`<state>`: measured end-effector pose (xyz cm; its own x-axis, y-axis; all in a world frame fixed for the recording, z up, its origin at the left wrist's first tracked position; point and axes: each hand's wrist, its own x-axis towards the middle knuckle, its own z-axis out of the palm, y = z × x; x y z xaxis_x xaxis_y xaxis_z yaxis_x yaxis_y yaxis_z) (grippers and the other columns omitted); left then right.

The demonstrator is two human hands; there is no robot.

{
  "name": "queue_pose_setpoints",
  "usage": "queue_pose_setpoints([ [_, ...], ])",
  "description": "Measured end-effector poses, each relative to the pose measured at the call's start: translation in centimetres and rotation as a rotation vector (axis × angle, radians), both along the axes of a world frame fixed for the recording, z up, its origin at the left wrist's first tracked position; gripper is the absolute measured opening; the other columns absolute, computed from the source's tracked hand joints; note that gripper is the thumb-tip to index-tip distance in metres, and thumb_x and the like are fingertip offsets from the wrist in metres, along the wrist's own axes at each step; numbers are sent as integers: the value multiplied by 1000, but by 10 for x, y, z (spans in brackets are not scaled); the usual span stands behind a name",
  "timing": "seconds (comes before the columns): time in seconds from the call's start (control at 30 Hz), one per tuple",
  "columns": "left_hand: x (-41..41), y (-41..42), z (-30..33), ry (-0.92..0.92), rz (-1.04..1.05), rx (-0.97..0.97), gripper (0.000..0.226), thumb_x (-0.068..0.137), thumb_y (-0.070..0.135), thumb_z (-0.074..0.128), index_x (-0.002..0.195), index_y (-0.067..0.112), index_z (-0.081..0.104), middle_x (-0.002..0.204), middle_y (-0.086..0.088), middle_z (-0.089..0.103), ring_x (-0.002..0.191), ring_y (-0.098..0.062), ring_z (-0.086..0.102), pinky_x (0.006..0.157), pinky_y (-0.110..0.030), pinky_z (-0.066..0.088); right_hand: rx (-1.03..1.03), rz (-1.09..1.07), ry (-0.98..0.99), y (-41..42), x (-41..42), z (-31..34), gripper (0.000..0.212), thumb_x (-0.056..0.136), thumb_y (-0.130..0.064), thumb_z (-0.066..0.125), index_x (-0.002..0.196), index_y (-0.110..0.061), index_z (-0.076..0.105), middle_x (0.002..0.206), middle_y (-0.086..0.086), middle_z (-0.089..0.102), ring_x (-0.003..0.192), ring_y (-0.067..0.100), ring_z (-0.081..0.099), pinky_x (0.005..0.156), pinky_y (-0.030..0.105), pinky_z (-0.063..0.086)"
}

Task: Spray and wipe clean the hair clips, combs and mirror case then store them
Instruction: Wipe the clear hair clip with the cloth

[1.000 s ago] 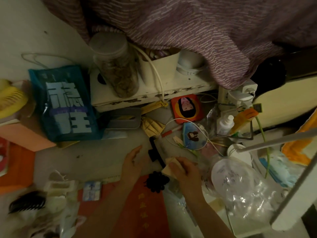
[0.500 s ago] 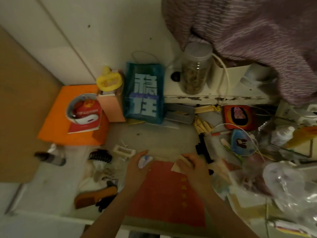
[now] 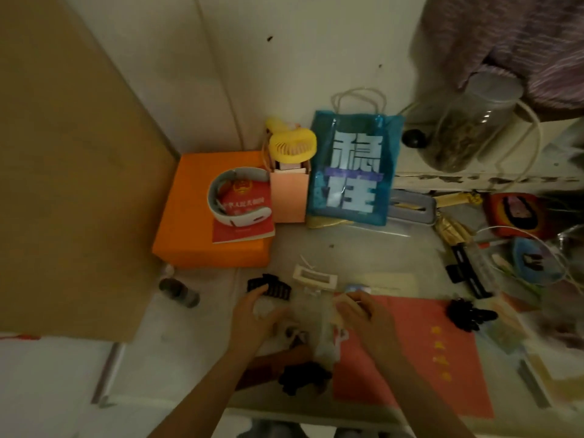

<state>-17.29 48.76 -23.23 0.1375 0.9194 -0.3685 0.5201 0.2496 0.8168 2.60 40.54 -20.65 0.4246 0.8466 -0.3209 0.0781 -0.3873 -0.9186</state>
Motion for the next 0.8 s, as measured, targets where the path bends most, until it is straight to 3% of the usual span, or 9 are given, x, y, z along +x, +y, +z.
queue_pose_setpoints([
  [0.07, -23, 8, -3, 12, -29, -14, 62, 78, 16, 77, 134, 10, 50, 132, -4, 48, 118, -14, 46, 95, -24, 38, -6, -45, 39, 3, -25, -4, 11, 88, -1, 63, 98, 4, 61, 74, 7, 59, 61, 0, 57, 59, 12, 42],
  [0.17, -49, 19, -8, 29, -117, 5, 59, 78, 15, 78, 131, 6, 53, 129, -4, 53, 119, -19, 50, 98, -27, 41, -27, -68, -28, 8, -57, -5, 5, 88, -6, 64, 88, -1, 67, 70, 2, 60, 65, 12, 56, 57, 10, 41],
  [0.3, -67, 25, -18, 41, -189, -5, 50, 77, 15, 79, 122, 9, 59, 120, -4, 60, 107, -13, 54, 87, -25, 44, -86, -61, -69, 9, -82, -9, 6, 89, -10, 64, 91, -6, 69, 76, 5, 68, 69, 17, 63, 63, 24, 48],
  [0.43, -75, 19, -31, 21, -203, -118, 70, 75, 17, 80, 137, 7, 47, 139, -8, 48, 129, -23, 45, 105, -33, 39, -140, -83, -70, 5, -94, -12, 5, 89, -15, 65, 90, -17, 69, 78, 3, 71, 75, 20, 67, 68, 36, 54],
  [0.6, -80, 12, -45, 24, -191, -152, 72, 76, 15, 79, 139, 7, 43, 141, -10, 46, 130, -23, 43, 107, -32, 37, -203, -91, -71, 0, -97, -19, 4, 88, -18, 65, 90, -18, 69, 81, 4, 70, 76, 22, 66, 69, 36, 52],
  [0.8, -82, 1, -61, -18, -97, -167, 77, 74, 14, 80, 140, 17, 42, 139, -2, 47, 128, -19, 44, 101, -26, 38, -221, -93, -52, -9, -95, -28, 8, 91, -17, 62, 92, -15, 69, 81, 1, 68, 75, 12, 65, 65, 21, 48],
])
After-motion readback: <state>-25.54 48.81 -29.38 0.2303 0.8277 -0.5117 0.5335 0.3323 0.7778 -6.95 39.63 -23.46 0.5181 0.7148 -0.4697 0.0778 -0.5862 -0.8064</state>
